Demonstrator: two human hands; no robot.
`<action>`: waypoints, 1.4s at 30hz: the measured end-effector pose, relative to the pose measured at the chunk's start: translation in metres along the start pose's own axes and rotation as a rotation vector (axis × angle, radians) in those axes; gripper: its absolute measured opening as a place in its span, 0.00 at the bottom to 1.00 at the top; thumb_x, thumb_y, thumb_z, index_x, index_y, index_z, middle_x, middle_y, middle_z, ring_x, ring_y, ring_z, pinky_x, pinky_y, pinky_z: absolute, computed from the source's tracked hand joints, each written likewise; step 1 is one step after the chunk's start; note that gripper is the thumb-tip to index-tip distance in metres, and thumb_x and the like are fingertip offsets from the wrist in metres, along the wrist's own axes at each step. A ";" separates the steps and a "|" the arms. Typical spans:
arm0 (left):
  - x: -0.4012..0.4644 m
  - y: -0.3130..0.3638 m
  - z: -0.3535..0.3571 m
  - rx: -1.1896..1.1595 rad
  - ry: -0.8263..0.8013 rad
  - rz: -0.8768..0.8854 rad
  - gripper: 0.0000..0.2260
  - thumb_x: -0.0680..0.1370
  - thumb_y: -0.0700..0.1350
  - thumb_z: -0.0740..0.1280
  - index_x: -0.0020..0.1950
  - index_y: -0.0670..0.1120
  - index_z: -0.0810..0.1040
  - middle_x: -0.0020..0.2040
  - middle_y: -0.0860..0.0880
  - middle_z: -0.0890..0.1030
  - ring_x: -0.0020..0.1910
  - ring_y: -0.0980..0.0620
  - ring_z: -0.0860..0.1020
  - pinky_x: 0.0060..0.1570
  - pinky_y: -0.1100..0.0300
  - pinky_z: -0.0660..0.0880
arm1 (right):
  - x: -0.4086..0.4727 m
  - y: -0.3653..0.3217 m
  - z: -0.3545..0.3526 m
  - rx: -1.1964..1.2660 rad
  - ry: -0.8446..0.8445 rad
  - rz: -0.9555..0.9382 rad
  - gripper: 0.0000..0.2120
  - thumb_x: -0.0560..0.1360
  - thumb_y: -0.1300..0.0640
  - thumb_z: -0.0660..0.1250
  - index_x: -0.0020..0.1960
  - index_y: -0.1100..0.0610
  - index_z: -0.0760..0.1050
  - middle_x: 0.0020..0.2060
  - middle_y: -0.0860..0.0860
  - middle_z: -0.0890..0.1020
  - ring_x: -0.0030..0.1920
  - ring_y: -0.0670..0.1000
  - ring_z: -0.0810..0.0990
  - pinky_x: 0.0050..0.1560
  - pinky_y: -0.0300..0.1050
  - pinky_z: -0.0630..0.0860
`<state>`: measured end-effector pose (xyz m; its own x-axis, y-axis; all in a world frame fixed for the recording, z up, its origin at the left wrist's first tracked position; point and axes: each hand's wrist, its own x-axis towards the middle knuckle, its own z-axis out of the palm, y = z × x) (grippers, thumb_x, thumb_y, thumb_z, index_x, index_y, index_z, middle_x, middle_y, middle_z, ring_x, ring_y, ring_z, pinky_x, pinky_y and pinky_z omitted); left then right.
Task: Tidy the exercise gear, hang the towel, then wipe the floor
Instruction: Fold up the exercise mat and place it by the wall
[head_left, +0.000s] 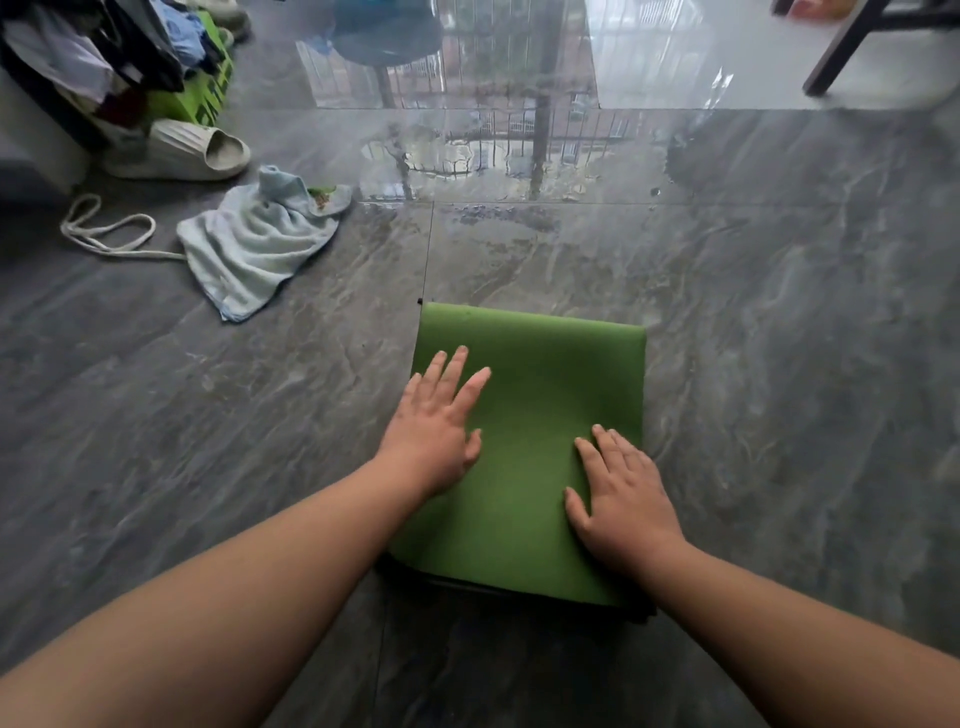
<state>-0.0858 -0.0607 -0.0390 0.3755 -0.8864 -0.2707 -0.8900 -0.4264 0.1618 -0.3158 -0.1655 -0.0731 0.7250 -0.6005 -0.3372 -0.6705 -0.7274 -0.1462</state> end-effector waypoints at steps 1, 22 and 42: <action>0.011 0.000 -0.002 -0.012 -0.021 0.029 0.35 0.80 0.55 0.59 0.79 0.58 0.39 0.80 0.49 0.35 0.79 0.49 0.40 0.77 0.50 0.47 | 0.004 -0.001 -0.005 -0.013 0.018 0.000 0.37 0.76 0.37 0.46 0.80 0.53 0.48 0.79 0.54 0.55 0.78 0.54 0.52 0.77 0.51 0.49; 0.115 -0.005 -0.004 -0.173 -0.233 -0.208 0.33 0.78 0.56 0.60 0.79 0.59 0.46 0.76 0.51 0.55 0.73 0.46 0.57 0.68 0.44 0.66 | 0.132 0.030 -0.055 0.295 -0.148 0.387 0.39 0.75 0.41 0.58 0.79 0.41 0.40 0.61 0.54 0.78 0.57 0.59 0.78 0.54 0.50 0.75; -0.054 -0.012 0.046 0.021 -0.092 0.003 0.31 0.79 0.63 0.43 0.79 0.55 0.40 0.80 0.51 0.38 0.78 0.52 0.37 0.76 0.44 0.41 | -0.025 -0.009 0.009 0.015 0.040 0.050 0.39 0.74 0.37 0.37 0.79 0.55 0.37 0.79 0.55 0.37 0.77 0.53 0.32 0.75 0.54 0.32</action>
<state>-0.1070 0.0005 -0.0698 0.3482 -0.8670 -0.3565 -0.8965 -0.4191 0.1435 -0.3295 -0.1412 -0.0715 0.6959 -0.6491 -0.3072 -0.7082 -0.6913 -0.1437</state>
